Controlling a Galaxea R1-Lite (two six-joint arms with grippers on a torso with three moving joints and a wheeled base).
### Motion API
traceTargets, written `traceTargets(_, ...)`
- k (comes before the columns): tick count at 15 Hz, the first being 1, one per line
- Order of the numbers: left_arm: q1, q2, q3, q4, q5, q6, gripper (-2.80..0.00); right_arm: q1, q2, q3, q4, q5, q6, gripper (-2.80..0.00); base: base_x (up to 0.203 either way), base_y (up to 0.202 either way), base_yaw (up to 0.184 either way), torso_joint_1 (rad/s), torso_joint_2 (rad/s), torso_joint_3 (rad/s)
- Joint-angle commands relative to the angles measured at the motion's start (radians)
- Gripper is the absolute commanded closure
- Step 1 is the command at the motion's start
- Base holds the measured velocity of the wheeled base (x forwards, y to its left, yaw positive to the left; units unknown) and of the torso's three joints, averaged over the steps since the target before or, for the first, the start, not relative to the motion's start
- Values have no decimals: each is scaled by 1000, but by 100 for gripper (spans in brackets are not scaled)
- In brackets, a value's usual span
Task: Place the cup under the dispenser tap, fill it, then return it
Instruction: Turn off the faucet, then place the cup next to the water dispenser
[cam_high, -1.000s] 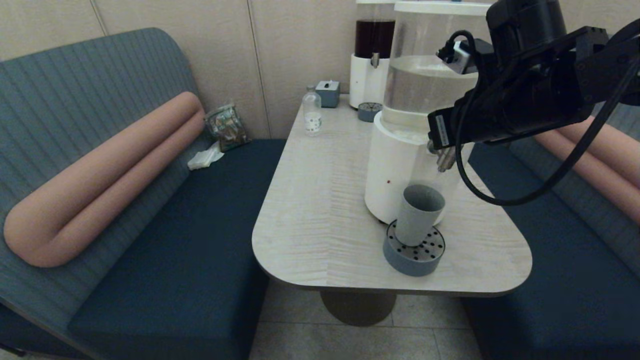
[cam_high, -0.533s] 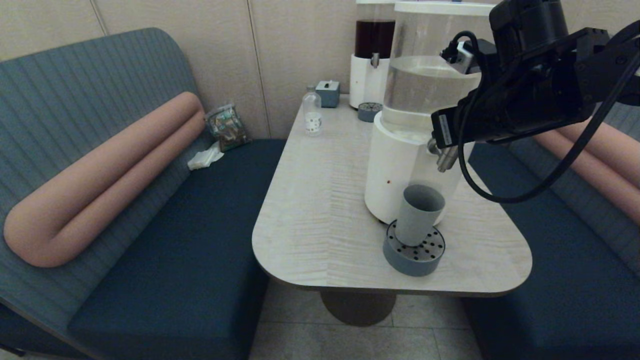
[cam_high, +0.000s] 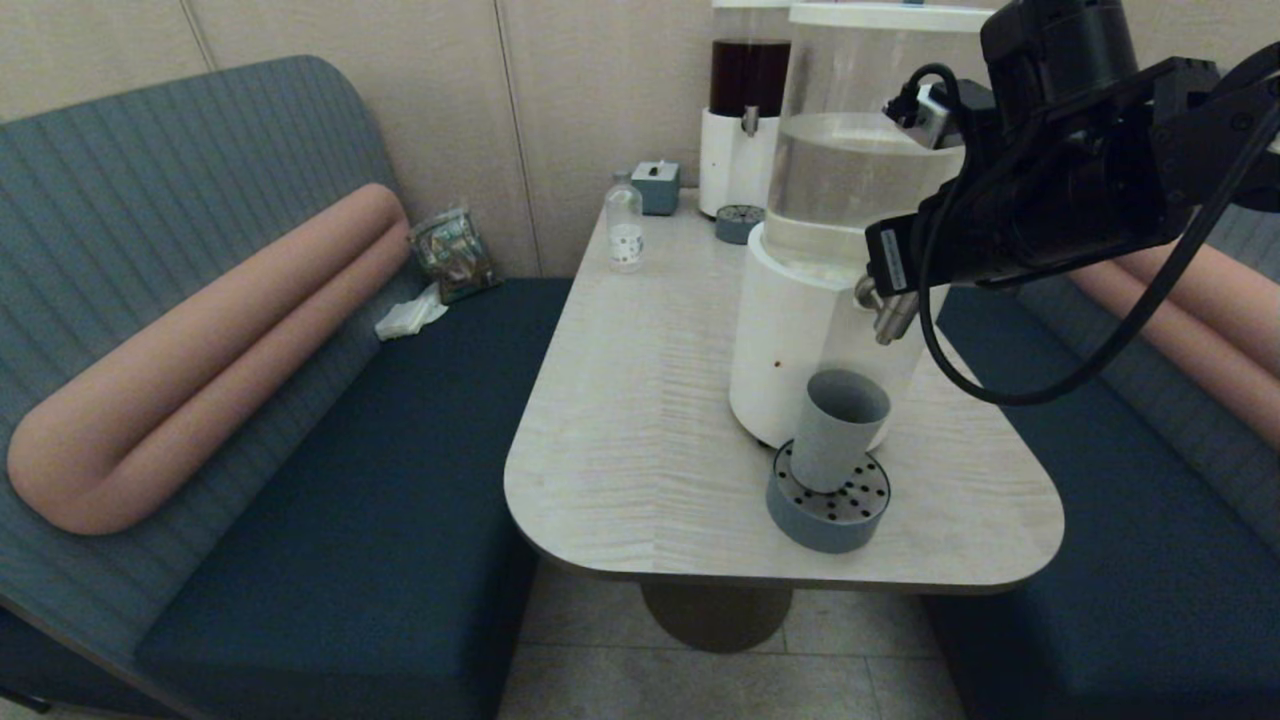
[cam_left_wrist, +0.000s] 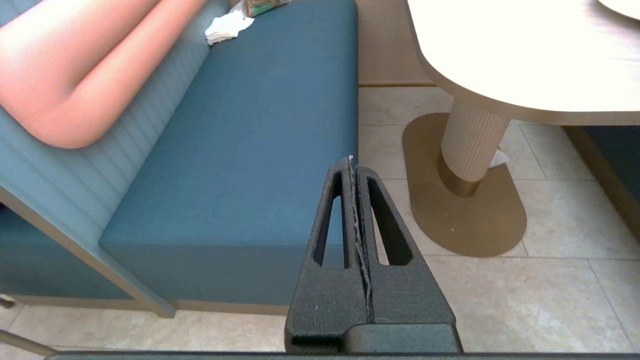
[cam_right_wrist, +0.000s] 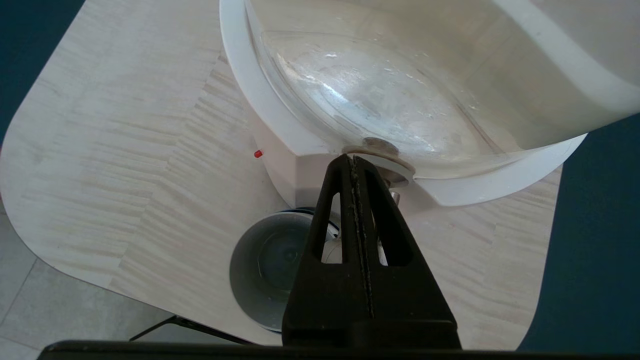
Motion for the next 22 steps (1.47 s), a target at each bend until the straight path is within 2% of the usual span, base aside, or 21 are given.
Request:
traceTargets(1,0,1,2,0,0,0,0,-3,1,0,5,-1,-1,0,0,0,0,0,0,0)
traceTargets(7,1,1,2,0,0,0,0,15,-80,0,4,52,9,0,0,0,0,0,0,0)
traceTargets(14,0,1,2,0,0,0,0,34,-212,10,25,50,30,0,0,0,0,0,0,0)
traceTargets(16,0,1,2,0,0,0,0,19,-297,13,39,37,36,0,0,0,0,0,0,0)
traceTargets(19,1,1,2,0,0,0,0,-20,-433,36,57,-23,34,0,0,0,0,0,0,0)
traceTargets(22,1,1,2,0,0,0,0,-71,-595,154,57,-47,25,0,0,0,0,0,0,0)
